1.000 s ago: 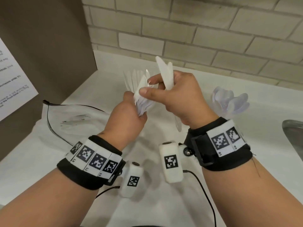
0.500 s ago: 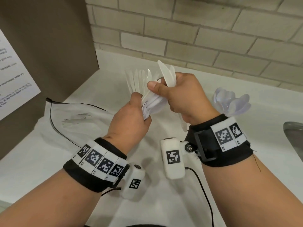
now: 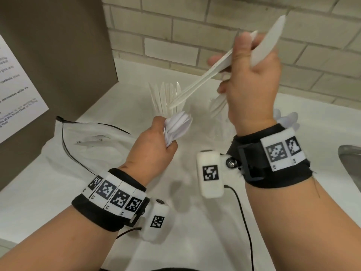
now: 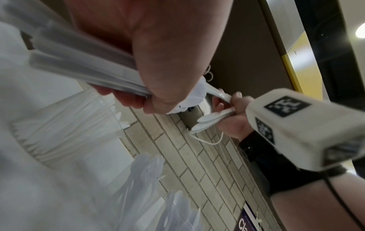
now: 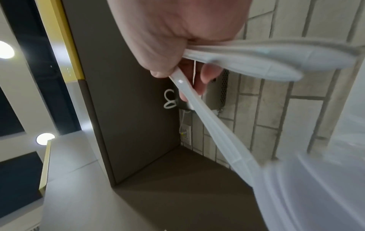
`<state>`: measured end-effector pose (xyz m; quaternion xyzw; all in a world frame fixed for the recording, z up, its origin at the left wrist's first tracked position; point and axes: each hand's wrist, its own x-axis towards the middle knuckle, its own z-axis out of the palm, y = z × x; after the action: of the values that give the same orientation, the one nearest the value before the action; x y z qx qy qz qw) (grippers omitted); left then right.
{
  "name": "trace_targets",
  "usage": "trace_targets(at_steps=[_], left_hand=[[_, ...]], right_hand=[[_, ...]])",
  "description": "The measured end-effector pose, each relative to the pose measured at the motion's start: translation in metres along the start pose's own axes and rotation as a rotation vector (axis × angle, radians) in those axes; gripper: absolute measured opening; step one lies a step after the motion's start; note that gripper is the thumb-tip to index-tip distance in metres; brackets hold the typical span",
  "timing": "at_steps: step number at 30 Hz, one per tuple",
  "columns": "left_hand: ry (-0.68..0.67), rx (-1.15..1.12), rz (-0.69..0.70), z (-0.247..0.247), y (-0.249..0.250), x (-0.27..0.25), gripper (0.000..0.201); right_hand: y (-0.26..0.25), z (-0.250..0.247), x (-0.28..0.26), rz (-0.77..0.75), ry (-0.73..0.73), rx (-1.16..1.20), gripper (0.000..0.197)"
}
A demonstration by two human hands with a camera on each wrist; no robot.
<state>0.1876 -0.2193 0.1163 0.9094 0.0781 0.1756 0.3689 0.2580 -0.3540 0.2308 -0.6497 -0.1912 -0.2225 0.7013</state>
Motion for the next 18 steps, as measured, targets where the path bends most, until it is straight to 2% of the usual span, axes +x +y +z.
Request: trace_targets(at_steps=[4,10,12,15,18], left_hand=[[0.064,-0.096,-0.08,-0.01,-0.01,0.002,0.024],[0.21,-0.412,-0.304,-0.028,-0.023,0.014,0.021],[0.24,-0.566,-0.341,-0.032,-0.024,0.014,0.02],[0.234,-0.764,-0.391,-0.036,-0.026,0.014,0.004],[0.223,-0.869,-0.419,-0.04,-0.03,0.014,0.011]], right_hand=[[0.004,0.003,0.025,-0.035,0.099,0.168,0.01],[0.053,0.046,0.04,-0.018,0.029,0.12,0.005],[0.07,0.06,0.039,0.031,0.008,0.118,0.011],[0.092,0.078,0.037,0.123,-0.029,0.157,0.016],[0.116,0.087,0.036,0.228,-0.068,0.105,0.017]])
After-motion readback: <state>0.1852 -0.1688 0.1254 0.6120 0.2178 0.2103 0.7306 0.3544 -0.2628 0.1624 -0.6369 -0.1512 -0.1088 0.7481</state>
